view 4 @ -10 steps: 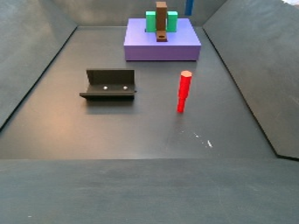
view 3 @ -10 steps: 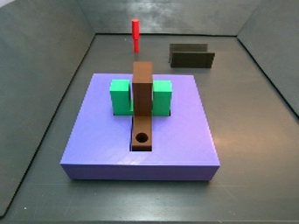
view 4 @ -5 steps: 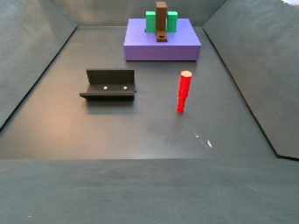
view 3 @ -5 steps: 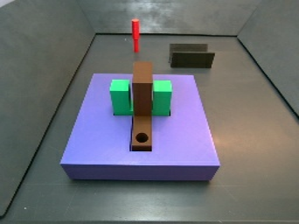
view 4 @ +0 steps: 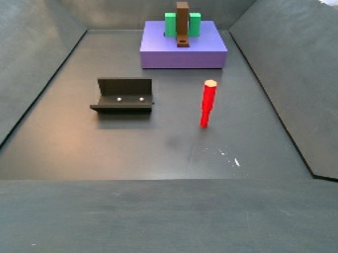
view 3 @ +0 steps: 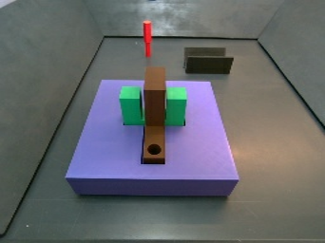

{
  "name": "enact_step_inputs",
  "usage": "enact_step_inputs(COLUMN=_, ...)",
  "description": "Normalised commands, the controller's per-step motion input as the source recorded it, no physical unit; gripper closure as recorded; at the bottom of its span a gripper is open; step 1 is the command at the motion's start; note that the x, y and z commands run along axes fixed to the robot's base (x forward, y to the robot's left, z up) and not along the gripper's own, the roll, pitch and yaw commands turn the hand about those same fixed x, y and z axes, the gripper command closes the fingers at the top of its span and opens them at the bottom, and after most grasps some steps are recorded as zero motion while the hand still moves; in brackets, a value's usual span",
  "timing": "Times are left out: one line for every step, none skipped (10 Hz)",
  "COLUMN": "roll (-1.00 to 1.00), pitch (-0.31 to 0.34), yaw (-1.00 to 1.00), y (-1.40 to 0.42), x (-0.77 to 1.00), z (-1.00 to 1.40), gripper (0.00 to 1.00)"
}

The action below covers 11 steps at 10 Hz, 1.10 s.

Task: Pick up the blue object. Move up. Move to above the board. Insert the blue object.
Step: Move to above the board, then insert the blue object.

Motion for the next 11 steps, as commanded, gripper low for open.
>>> enact_step_inputs(roll=0.02, pitch=0.083, yaw=0.01, y=-0.18, x=0.08, z=0.04, gripper=1.0)
enact_step_inputs(roll=-0.19, pitch=-0.027, yaw=0.03, y=-0.75, x=0.0, z=-0.36, gripper=1.0)
enact_step_inputs(roll=-0.14, pitch=-0.009, yaw=0.07, y=-0.89, x=0.0, z=-0.46, gripper=1.0)
enact_step_inputs(roll=-0.04, pitch=-0.021, yaw=0.09, y=-0.99, x=0.0, z=-0.46, gripper=1.0)
enact_step_inputs(roll=0.0, pitch=-0.09, yaw=0.11, y=-1.0, x=-0.02, z=-0.45, gripper=1.0)
enact_step_inputs(roll=0.03, pitch=-0.1, yaw=0.12, y=-1.0, x=-0.04, z=-0.48, gripper=1.0)
enact_step_inputs(roll=0.05, pitch=-0.15, yaw=0.12, y=-1.0, x=0.0, z=-0.52, gripper=1.0)
enact_step_inputs(roll=0.07, pitch=-0.237, yaw=0.01, y=-0.67, x=-0.03, z=-0.75, gripper=1.0)
enact_step_inputs(roll=0.07, pitch=-0.243, yaw=0.04, y=-0.64, x=-0.02, z=-0.73, gripper=1.0)
enact_step_inputs(roll=0.11, pitch=-0.234, yaw=0.06, y=-0.57, x=0.0, z=-0.75, gripper=1.0)
enact_step_inputs(roll=0.24, pitch=-0.197, yaw=0.0, y=-0.49, x=0.0, z=-0.7, gripper=1.0)
